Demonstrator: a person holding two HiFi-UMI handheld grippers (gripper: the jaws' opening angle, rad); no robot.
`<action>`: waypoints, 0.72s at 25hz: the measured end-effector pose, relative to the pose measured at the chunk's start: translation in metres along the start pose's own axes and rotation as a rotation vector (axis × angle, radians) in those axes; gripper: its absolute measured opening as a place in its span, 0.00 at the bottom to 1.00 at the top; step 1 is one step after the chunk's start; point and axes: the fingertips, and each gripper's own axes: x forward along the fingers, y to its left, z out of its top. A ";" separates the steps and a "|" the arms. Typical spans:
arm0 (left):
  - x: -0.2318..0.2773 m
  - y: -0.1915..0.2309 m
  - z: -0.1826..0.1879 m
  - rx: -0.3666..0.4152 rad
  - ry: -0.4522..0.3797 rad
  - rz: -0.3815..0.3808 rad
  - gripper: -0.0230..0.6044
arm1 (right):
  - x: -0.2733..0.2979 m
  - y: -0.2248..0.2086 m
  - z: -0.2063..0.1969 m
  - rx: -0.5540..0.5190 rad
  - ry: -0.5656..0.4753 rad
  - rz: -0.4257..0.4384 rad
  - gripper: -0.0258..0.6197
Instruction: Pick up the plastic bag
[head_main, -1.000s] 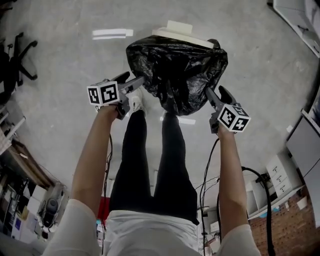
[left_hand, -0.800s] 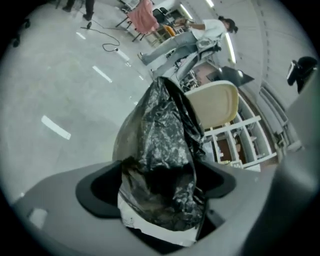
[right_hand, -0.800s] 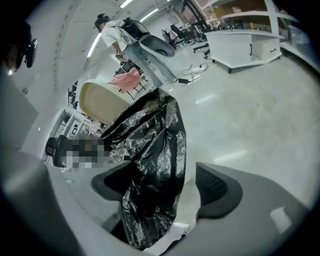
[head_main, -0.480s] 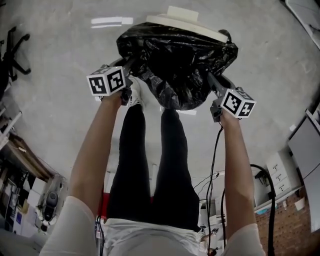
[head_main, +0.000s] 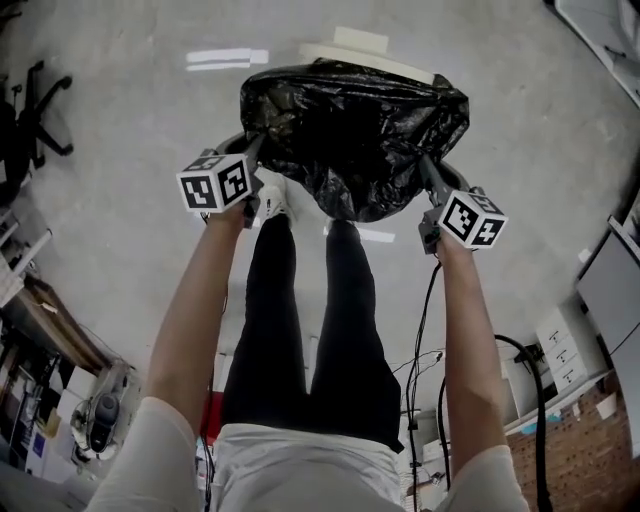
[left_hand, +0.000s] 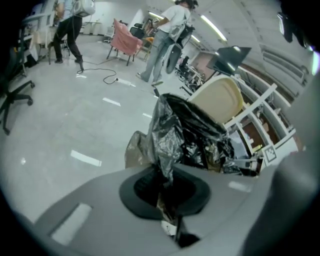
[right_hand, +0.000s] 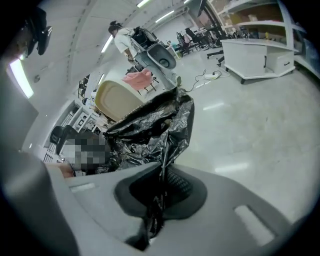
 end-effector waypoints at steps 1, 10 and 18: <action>-0.009 -0.004 0.002 -0.001 -0.008 0.002 0.04 | -0.008 0.004 0.003 0.005 -0.012 -0.004 0.04; -0.103 -0.060 0.029 0.068 -0.066 -0.057 0.04 | -0.090 0.064 0.021 0.048 -0.105 -0.031 0.04; -0.195 -0.107 0.046 0.124 -0.081 -0.079 0.04 | -0.164 0.125 0.022 0.067 -0.133 -0.112 0.04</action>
